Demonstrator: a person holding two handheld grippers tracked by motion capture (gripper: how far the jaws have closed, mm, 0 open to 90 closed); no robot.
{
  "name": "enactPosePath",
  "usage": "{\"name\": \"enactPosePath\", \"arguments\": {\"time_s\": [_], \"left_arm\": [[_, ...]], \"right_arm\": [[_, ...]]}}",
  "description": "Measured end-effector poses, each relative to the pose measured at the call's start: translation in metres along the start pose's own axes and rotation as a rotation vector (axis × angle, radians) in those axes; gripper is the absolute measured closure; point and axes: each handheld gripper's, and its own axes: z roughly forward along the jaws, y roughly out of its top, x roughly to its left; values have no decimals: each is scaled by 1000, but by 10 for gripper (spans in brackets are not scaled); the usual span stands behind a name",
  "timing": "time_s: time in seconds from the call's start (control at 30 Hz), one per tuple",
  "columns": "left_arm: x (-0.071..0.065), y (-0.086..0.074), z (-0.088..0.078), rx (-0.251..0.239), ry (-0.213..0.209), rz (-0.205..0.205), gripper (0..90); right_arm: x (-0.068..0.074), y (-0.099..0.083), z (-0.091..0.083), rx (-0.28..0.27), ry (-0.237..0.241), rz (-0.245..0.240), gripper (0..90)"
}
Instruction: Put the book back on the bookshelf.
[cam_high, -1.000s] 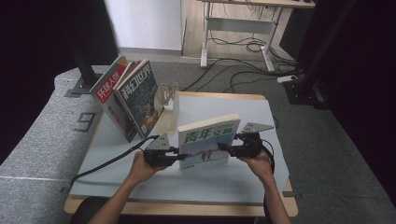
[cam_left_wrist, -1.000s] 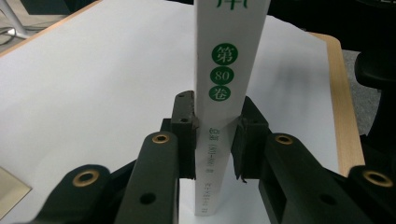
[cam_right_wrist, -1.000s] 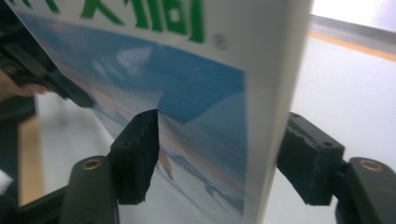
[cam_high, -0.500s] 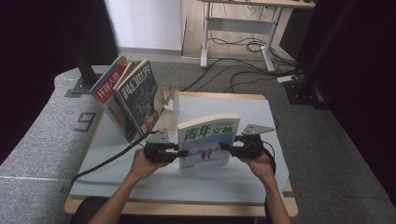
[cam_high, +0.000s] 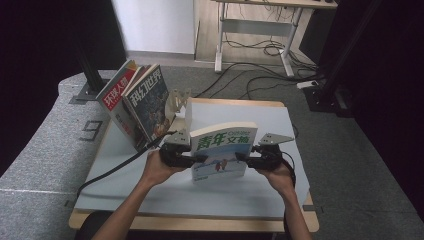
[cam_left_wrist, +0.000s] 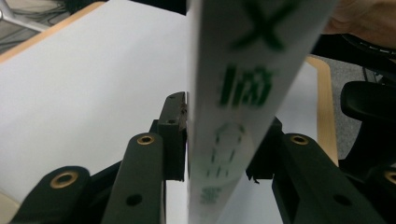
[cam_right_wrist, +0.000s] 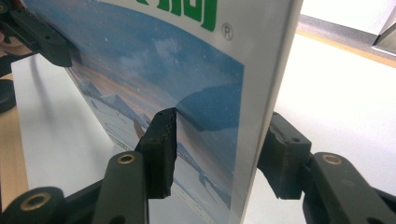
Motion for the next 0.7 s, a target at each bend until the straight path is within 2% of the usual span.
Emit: {"name": "enactPosePath", "arguments": {"time_s": [0.07, 0.2, 0.7], "left_arm": [[0, 2, 1, 3, 3, 7, 661], [3, 5, 2, -10, -12, -6, 677], [3, 9, 1, -21, 14, 0, 704]], "right_arm": [[0, 0, 0, 1, 0, -1, 494], [0, 0, 0, 1, 1, 1, 494], [0, 0, 0, 0, 0, 8, 494]]}}
